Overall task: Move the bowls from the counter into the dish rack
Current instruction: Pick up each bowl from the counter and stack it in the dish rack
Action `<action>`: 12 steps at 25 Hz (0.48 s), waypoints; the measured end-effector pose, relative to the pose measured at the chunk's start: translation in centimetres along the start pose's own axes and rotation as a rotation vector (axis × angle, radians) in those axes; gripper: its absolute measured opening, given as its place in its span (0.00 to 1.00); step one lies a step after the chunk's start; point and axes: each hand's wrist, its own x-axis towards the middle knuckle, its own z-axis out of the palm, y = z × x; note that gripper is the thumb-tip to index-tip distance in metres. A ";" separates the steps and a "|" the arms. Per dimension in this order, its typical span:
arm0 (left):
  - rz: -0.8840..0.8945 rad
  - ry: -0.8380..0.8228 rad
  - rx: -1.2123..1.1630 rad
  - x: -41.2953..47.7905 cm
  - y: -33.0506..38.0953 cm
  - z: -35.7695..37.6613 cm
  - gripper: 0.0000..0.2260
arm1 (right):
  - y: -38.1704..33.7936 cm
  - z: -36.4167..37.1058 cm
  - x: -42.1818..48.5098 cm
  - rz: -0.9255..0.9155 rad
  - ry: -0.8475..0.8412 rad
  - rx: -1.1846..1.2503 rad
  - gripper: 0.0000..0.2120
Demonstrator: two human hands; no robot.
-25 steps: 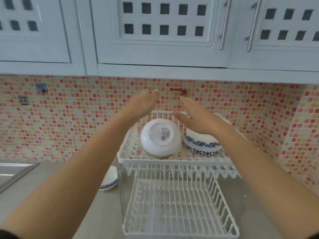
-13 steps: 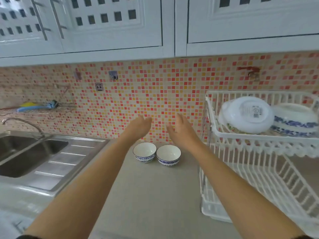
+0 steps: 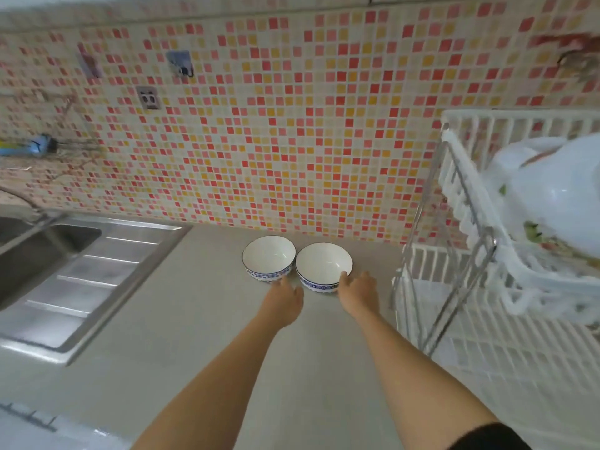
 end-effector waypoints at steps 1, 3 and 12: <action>-0.007 -0.011 -0.014 1.8 -0.3 0.7 0.15 | 0.2 0.9 1.4 0.045 -0.002 0.015 0.26; -0.016 -0.024 -0.054 5.1 -0.8 2.2 0.16 | 0.6 2.5 3.8 0.100 -0.003 0.029 0.26; -0.131 -0.069 -0.186 11.8 -1.3 6.7 0.29 | 1.9 7.4 9.9 0.223 -0.095 0.079 0.23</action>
